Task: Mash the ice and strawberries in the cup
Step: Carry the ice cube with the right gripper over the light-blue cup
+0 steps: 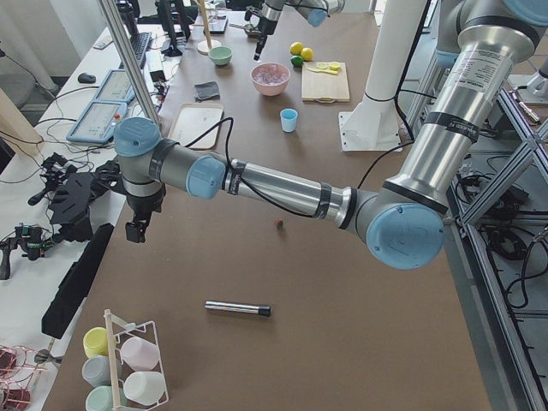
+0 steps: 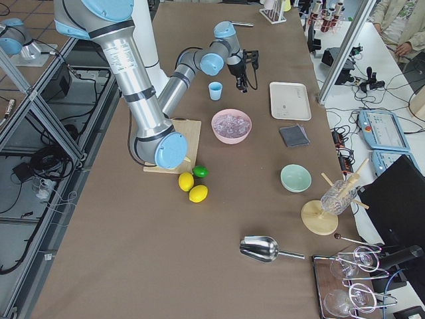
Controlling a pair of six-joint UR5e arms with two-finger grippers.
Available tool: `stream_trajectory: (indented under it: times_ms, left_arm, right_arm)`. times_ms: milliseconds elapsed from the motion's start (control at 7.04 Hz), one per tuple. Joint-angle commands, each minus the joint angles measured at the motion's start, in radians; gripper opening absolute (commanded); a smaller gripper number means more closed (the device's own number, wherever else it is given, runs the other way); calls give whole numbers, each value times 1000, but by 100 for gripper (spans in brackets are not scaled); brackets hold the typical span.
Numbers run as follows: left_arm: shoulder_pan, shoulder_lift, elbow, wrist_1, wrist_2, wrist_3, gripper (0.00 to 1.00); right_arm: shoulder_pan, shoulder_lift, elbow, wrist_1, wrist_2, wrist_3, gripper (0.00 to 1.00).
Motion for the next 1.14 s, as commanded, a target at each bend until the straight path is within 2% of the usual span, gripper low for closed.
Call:
stream_trajectory:
  times_ms: [0, 284, 568, 995]
  left_arm:
    - [0, 1, -1, 0, -1, 0, 98]
    - [-2, 4, -7, -3, -3, 1, 98]
    - [-8, 13, -17, -2, -3, 3, 98]
    - [-3, 15, -6, 0, -94, 4, 98]
  right_arm:
    - [-43, 39, 0, 7, -18, -4, 0]
    - [-119, 74, -3, 62, -74, -9, 0]
    - [-245, 84, -15, 75, -183, -18, 0]
    - [-313, 139, -80, 81, -204, -30, 0]
